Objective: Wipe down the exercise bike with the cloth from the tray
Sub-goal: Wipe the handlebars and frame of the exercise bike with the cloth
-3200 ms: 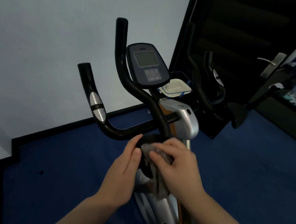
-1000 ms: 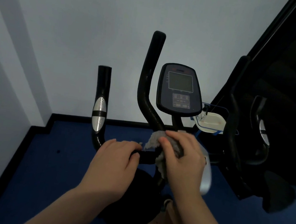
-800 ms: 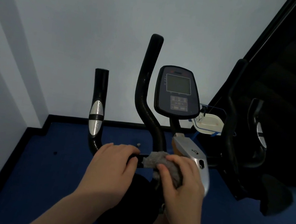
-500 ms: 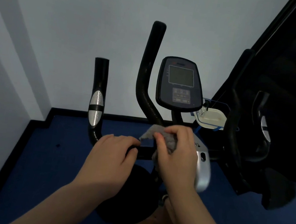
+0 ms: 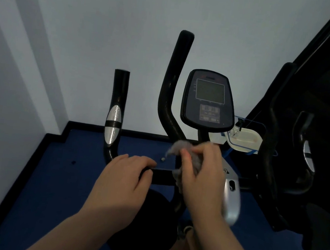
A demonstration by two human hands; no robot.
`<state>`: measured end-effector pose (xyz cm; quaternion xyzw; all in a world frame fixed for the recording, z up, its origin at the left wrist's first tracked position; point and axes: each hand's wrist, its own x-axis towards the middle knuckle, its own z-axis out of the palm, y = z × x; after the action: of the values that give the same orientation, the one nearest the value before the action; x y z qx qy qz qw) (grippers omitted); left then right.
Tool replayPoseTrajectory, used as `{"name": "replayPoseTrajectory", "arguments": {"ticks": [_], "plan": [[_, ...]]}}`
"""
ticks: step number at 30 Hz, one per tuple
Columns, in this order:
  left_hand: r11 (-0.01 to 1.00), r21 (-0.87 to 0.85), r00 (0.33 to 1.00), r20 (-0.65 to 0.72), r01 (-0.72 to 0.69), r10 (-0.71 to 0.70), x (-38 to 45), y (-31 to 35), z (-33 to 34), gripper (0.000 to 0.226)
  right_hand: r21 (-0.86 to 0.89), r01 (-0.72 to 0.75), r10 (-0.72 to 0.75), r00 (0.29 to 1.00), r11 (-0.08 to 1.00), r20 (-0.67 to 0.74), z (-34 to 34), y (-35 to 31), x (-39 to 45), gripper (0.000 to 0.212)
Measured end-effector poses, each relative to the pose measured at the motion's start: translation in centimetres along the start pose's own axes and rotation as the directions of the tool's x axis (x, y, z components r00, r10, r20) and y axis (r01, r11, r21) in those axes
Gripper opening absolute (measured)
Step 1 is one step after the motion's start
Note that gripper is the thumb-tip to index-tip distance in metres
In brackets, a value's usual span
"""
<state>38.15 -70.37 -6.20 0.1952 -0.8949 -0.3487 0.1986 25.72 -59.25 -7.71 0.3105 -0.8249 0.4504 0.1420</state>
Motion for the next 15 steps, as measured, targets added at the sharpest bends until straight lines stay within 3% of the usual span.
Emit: {"name": "replayPoseTrajectory", "arguments": {"ticks": [3, 11, 15], "plan": [[1.0, -0.026, 1.0, -0.01, -0.014, 0.013, 0.0, -0.1, 0.0, 0.022, -0.043, 0.08, -0.081, 0.996, 0.996, -0.023, -0.5, 0.6, -1.7, 0.016], [0.992, -0.115, 0.999, -0.03, -0.043, 0.04, 0.5, -0.5, -0.2, 0.023, -0.064, 0.121, -0.119, 0.993, 0.991, 0.023, 2.6, -2.2, 6.6, 0.018], [0.984, -0.103, 0.979, -0.159, -0.148, 0.13, 3.3, -1.0, -2.9, 0.024, -0.093, 0.176, -0.169, 0.982, 0.98, 0.079, 1.2, -0.9, 3.6, 0.019]]}}
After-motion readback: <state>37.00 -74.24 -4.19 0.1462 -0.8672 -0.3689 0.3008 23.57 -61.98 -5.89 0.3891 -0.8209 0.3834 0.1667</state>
